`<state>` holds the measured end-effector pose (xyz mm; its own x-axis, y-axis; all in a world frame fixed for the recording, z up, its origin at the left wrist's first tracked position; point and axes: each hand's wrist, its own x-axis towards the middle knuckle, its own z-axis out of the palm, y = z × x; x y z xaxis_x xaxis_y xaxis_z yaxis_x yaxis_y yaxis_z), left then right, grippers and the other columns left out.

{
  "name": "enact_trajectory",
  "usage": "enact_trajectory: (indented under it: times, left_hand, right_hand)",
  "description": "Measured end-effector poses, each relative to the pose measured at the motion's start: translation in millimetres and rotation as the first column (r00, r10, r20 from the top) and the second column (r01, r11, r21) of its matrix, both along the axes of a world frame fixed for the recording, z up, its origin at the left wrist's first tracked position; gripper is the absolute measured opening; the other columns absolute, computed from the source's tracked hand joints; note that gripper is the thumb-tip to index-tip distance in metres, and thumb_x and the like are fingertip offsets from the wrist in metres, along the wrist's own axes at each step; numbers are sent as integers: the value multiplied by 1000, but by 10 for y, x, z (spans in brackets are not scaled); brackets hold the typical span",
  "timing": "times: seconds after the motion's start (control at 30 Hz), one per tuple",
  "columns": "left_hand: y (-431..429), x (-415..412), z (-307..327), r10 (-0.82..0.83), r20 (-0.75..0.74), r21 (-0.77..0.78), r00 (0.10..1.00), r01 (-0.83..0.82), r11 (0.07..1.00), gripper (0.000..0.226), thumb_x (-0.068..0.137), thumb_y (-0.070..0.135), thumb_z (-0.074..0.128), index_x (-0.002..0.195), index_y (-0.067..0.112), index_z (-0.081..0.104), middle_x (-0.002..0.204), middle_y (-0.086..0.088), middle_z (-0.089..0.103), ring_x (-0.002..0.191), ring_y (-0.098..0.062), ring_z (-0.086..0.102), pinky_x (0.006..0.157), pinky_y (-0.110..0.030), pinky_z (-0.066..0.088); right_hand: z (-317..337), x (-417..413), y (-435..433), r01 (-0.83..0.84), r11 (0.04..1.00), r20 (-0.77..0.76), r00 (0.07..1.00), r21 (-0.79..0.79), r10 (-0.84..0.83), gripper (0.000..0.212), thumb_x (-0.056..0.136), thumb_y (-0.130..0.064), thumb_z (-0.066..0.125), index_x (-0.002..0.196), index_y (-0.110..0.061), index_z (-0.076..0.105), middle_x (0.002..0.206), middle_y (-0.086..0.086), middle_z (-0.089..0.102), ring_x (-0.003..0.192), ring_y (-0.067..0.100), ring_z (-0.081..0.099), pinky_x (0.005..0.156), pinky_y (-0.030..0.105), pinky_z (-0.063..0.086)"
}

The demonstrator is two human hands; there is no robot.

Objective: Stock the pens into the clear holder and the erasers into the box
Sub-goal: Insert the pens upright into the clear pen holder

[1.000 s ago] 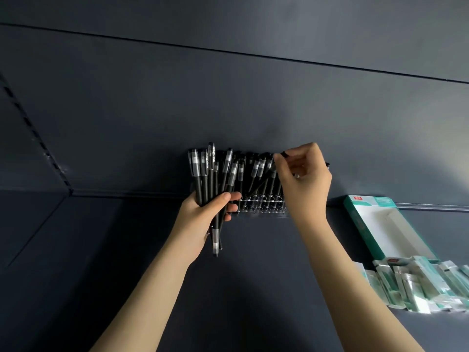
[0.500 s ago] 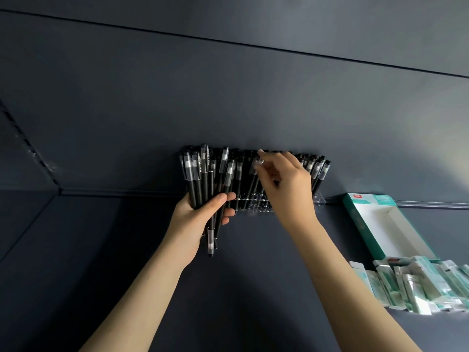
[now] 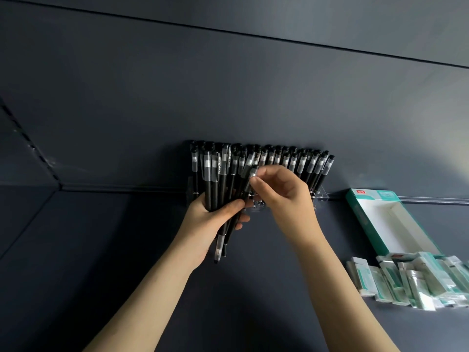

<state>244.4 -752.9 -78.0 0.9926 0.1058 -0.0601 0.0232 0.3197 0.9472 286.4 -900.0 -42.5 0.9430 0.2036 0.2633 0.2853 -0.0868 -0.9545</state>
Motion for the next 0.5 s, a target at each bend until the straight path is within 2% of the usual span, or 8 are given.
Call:
enact_trajectory:
  times: [0.07, 0.13, 0.27, 0.37, 0.43, 0.5]
  left_hand:
    - [-3, 5, -10, 5, -1, 15, 1000, -5, 1000, 20, 90, 10, 64, 110, 9, 68, 98, -10, 75, 81, -26, 73, 65, -28, 56]
    - [13, 18, -26, 32, -10, 1, 999, -32, 999, 17, 91, 11, 63, 107, 8, 68, 98, -10, 75, 81, -29, 73, 64, -29, 57]
    - [74, 58, -62, 37, -15, 5, 999, -37, 999, 15, 94, 14, 59, 106, 10, 67, 101, -8, 75, 77, -27, 72, 60, -29, 56]
    - [110, 92, -76, 37, -15, 21, 999, -36, 999, 18, 94, 15, 59, 108, 8, 66, 101, -8, 75, 69, -20, 68, 56, -27, 51]
    - [112, 111, -83, 35, -15, 32, 999, -35, 999, 17, 94, 15, 58, 108, 8, 66, 100, -9, 75, 65, -17, 65, 54, -26, 49]
    - [105, 118, -87, 30, -11, 33, 999, -30, 999, 18, 94, 15, 58, 108, 7, 66, 99, -10, 75, 64, -17, 63, 53, -26, 47]
  right_hand:
    - [-30, -3, -24, -9, 998, -26, 1000, 64, 10, 2, 92, -12, 66, 93, -13, 64, 82, -5, 65, 78, 12, 61, 78, 36, 54]
    - [-59, -3, -46, 31, 986, -18, 999, 165, -29, 3, 93, -8, 64, 94, -10, 62, 84, -2, 66, 80, 12, 61, 77, 30, 54]
    - [-73, 8, -149, 220, 904, 71, 962, 367, -264, 15, 95, -2, 60, 106, -10, 55, 84, 5, 63, 76, 18, 61, 75, 29, 53]
    - [-40, 27, -252, 335, 874, 186, 890, 352, -416, 21, 96, -2, 58, 109, -18, 52, 84, 3, 61, 79, 16, 61, 79, 35, 55]
    - [-19, 46, -283, 392, 877, 271, 844, 278, -463, 27, 96, -4, 58, 107, -28, 52, 85, 0, 62, 80, 16, 62, 80, 42, 56]
    - [-3, 63, -280, 416, 879, 327, 818, 233, -474, 32, 96, -5, 59, 106, -35, 51, 87, -4, 62, 81, 19, 64, 79, 41, 55]
